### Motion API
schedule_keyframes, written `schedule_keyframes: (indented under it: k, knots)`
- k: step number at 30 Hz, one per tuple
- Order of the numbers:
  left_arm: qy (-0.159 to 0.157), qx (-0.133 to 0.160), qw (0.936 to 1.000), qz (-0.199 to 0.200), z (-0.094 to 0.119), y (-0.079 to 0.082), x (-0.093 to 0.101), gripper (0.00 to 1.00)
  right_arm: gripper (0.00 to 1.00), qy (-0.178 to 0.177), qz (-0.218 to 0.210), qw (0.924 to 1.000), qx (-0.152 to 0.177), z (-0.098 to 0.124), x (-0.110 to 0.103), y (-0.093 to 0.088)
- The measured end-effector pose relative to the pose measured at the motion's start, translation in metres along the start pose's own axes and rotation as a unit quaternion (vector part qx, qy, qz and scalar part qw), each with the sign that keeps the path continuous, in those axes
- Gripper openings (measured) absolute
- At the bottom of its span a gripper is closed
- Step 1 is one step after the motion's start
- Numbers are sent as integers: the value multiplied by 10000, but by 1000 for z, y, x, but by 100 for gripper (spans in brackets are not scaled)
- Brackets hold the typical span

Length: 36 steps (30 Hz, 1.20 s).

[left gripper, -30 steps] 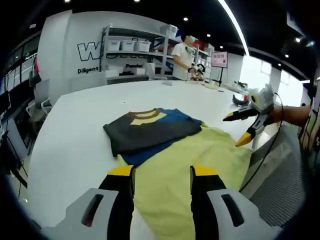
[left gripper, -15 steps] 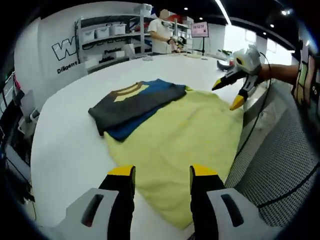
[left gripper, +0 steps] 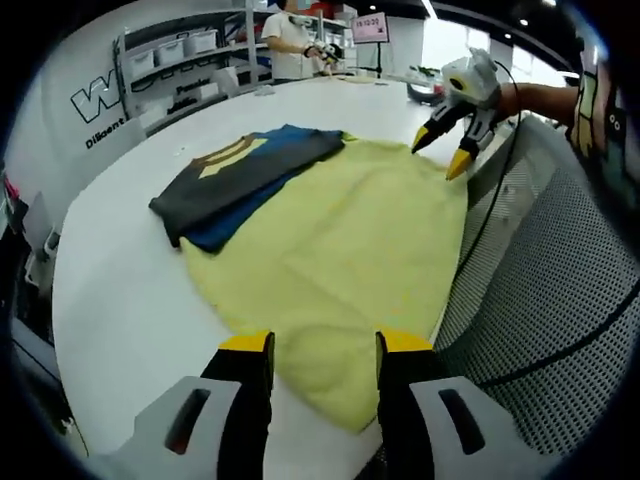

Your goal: Fold the garment on the visible template until the final outline fits inside the template.

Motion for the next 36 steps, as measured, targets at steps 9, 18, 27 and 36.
schedule_keyframes:
  k: [9,18,27,36]
  knots:
    - [-99,-78,9999,-76,0,-5,3,33,41,49,71,9996,-252,1,-1,-9]
    - [-153,-243,9995,-144,-1,-10,5,29,39,8,233,9988,-428,-1,1,-11]
    - [-152,-391,9987,-277,-7,-11,9,25,37,-79,262,9973,-679,-3,-1,-9]
    - [-150,-459,9983,-314,-6,-9,12,24,35,-181,92,9975,-683,-4,-1,-7]
Point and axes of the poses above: the point that each gripper's makers call its tool centre point, and the gripper's own axes: z roughly backward along the fingers, x roughly to its right, y roughly out of its top, the point moved 7 cm from there along z, roughly backward along the fingers, and after that the axes turned 10 degrees about y, right-handed, at the moved point
